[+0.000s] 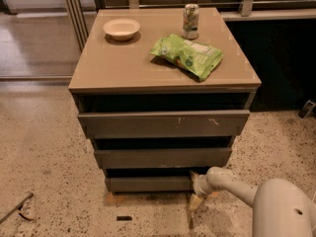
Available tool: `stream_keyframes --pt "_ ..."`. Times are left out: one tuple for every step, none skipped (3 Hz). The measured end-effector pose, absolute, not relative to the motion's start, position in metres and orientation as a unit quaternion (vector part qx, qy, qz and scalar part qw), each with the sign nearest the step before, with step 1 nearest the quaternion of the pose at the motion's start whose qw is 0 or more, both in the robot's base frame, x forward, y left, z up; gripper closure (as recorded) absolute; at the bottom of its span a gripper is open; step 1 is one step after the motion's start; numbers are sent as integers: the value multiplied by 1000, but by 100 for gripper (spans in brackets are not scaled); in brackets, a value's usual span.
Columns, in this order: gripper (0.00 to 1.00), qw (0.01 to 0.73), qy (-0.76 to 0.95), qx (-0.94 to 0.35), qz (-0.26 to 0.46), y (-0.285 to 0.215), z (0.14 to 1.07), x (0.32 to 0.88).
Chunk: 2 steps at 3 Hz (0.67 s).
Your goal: Open bottom drawer
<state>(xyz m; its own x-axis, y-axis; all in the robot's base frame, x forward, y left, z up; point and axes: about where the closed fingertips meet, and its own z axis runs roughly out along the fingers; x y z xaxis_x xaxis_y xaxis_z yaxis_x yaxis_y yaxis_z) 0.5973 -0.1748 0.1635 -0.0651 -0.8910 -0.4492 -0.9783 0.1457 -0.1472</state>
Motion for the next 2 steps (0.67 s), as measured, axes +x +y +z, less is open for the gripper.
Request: stream_keyframes --pt "0 205 728 -644 115 -176 171 587" --pt "0 190 733 -639 132 -179 178 576"
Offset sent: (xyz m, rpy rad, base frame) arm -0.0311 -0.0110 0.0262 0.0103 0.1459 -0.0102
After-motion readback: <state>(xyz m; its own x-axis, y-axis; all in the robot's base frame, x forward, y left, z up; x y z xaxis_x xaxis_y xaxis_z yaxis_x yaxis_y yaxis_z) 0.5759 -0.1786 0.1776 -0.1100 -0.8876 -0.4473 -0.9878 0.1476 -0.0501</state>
